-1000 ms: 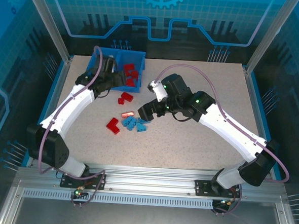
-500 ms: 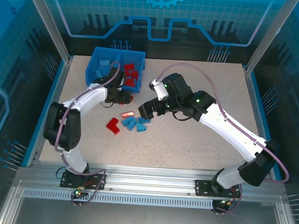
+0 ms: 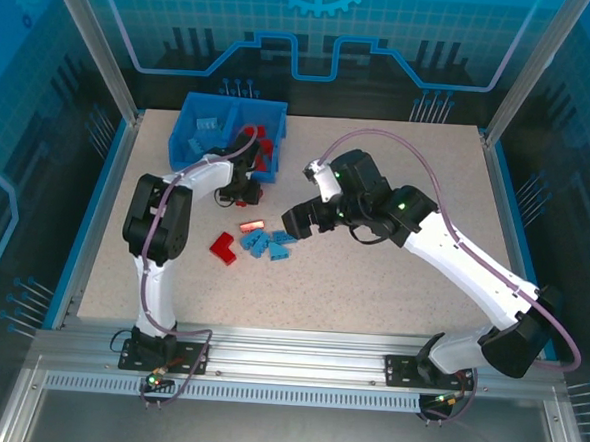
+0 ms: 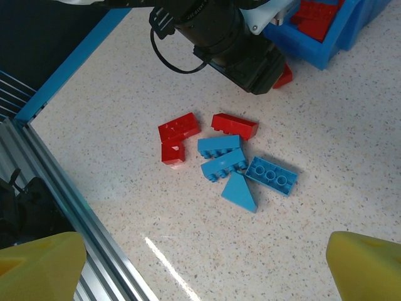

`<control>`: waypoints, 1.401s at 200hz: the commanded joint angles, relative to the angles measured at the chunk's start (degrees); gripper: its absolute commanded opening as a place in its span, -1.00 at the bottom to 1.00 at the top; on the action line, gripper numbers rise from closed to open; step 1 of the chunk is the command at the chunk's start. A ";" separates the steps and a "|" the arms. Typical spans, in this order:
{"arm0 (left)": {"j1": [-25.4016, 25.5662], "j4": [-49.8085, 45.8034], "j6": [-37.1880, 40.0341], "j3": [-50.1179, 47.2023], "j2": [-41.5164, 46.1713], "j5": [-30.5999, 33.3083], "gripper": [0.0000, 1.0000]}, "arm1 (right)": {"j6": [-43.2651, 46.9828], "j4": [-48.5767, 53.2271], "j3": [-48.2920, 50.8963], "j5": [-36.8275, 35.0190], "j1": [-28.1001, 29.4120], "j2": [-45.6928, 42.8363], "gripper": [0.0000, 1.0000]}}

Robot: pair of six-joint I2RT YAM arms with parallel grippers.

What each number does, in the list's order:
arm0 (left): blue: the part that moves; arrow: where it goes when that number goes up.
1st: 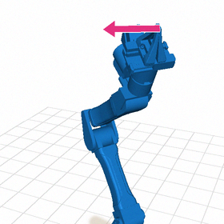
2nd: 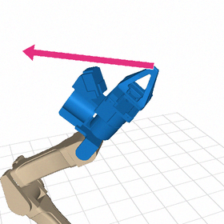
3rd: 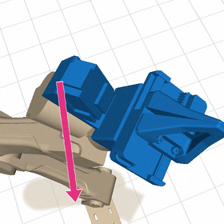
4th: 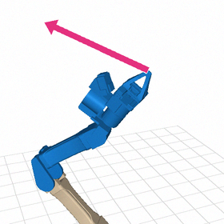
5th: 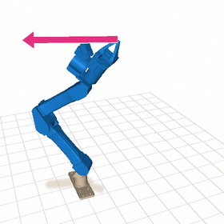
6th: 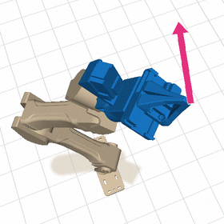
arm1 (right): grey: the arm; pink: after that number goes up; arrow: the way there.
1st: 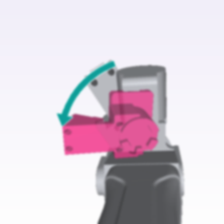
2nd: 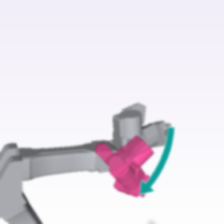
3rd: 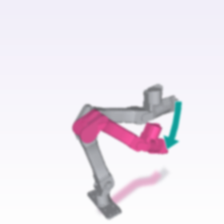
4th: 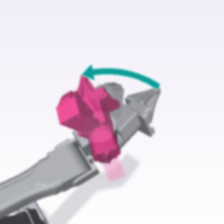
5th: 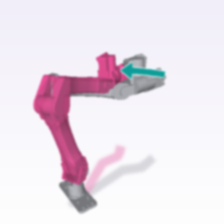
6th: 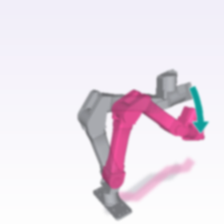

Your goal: Sort the legos into containers by color

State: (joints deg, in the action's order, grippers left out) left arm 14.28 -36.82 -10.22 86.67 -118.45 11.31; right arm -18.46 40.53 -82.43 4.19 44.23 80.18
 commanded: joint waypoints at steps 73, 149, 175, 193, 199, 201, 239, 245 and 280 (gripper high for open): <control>-1.34 -3.02 -1.57 1.28 2.88 -1.43 -0.35 | -1.08 0.29 -1.14 0.03 -0.66 -0.43 1.00; 0.57 -1.56 -1.37 11.15 13.17 5.15 -0.33 | -2.16 -0.55 -1.93 0.54 -0.68 0.09 1.00; 0.39 2.04 1.92 19.41 5.34 9.14 -0.33 | -2.79 -0.54 -1.53 0.67 -0.69 -0.67 1.00; -0.06 3.13 3.71 27.20 -1.71 10.46 -0.33 | -3.14 -0.37 -1.17 0.41 -0.68 -1.58 1.00; -0.34 2.69 3.71 30.52 -4.03 10.61 -0.33 | -3.21 -0.29 -1.11 0.26 -0.63 -1.90 1.00; -0.47 2.31 3.58 31.68 -4.96 10.65 -0.33 | -3.24 -0.24 -1.07 0.20 -0.59 -1.99 1.00; -2.29 -3.73 1.67 49.53 -16.02 9.38 0.01 | -3.69 0.17 0.09 -1.06 -0.55 -4.37 1.00; -2.24 -4.51 1.64 50.87 -16.45 8.88 0.06 | -3.77 0.03 0.40 -1.23 -0.55 -4.71 1.00; -1.59 -5.49 -1.49 45.90 -9.29 4.36 0.15 | -4.07 -1.39 1.40 -1.82 -0.65 -5.22 1.00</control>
State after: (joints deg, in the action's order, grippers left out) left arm 11.99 -40.47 -9.19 133.88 -135.44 18.76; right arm -21.63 40.34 -82.06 3.22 44.07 75.70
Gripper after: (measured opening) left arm 0.570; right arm 0.997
